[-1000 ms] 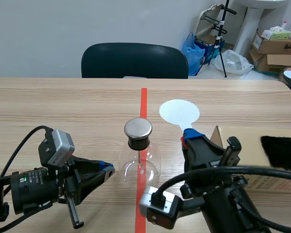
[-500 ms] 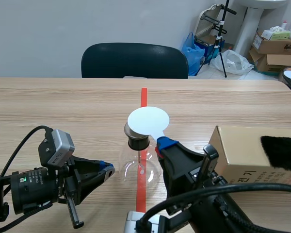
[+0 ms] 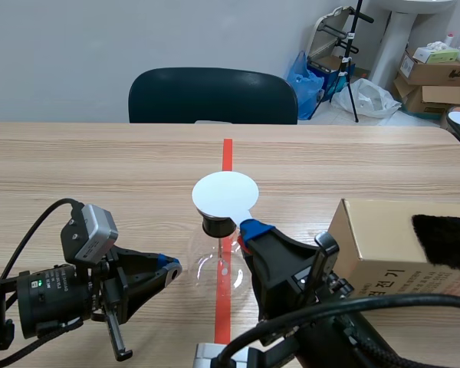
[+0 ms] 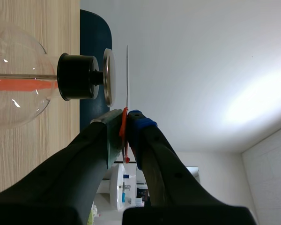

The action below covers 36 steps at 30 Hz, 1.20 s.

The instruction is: Do the electroscope experiment

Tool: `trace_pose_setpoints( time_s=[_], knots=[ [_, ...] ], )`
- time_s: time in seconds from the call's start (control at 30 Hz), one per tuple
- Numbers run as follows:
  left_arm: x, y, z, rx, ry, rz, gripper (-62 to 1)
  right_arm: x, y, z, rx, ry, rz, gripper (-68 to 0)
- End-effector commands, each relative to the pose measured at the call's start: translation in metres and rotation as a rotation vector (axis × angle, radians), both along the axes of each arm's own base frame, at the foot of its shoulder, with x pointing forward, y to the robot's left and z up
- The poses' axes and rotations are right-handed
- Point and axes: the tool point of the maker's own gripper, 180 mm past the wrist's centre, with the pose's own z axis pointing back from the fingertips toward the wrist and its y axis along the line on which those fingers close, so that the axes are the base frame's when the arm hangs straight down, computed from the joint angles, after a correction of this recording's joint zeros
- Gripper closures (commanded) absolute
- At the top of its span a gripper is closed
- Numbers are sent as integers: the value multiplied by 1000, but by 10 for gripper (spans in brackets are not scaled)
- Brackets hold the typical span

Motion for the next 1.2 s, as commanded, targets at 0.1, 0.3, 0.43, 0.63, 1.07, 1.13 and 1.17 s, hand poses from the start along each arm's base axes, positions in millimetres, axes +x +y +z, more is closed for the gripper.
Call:
trace_pose_setpoints(
  time_s=[0.1, 0.3, 0.43, 0.63, 1.07, 1.13, 1.17],
  knots=[
    [1, -5, 10, -37, -18, -1, -17, 6, -3, 10, 4, -39, -6, -9],
    [1, -5, 10, -37, -18, -1, -17, 6, -3, 10, 4, -39, -6, -9],
    [1, -5, 10, -37, -18, -1, -17, 6, -3, 10, 4, -39, -6, -9],
    [1, -5, 10, -37, -18, -1, -17, 6, -3, 10, 4, -39, -6, -9],
    [1, -5, 10, -37, -18, -1, -17, 16, -19, 11, 13, -39, -108, -9],
    [1, -5, 10, -37, -18, -1, -17, 20, -25, 11, 16, -40, -150, -9],
    [1, -5, 10, -37, -18, -1, -17, 22, -29, 11, 18, -40, -171, -9]
  ],
)
